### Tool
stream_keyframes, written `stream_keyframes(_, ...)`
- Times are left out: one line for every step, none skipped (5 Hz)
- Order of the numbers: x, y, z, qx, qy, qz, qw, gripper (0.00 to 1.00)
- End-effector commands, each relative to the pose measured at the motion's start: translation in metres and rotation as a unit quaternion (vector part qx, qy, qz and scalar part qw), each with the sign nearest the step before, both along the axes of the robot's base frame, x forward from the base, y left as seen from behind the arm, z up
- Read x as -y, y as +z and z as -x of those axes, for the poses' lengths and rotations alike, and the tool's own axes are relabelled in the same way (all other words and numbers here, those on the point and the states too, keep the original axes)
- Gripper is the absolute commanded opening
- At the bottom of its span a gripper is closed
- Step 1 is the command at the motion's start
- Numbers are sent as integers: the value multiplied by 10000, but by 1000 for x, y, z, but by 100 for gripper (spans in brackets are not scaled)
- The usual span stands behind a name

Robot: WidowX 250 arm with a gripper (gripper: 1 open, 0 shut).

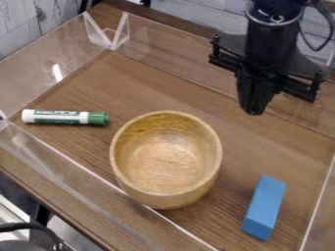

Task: Remove the blue block from inside the brown bowl and put it on the table

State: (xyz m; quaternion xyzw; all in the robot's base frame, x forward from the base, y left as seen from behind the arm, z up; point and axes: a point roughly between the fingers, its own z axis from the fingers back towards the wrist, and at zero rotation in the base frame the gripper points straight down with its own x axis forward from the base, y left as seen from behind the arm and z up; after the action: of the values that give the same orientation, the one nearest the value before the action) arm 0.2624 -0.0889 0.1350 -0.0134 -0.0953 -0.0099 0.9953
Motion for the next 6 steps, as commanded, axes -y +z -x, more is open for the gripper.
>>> stream_keyframes(1,12,-1,243,-49,62,9997,0)
stream_keyframes(-1,9,1,219,-51,41,9997,0)
stream_keyframes(-3,6,1,177,-40,20,9998,100)
stream_keyframes(-6,3,-1,133,-21,3,9999,100)
stream_keyframes(-7,0,-3,114,8,-4,9999,100)
stream_keyframes(-3,-6,1,29,34,12,10000,100)
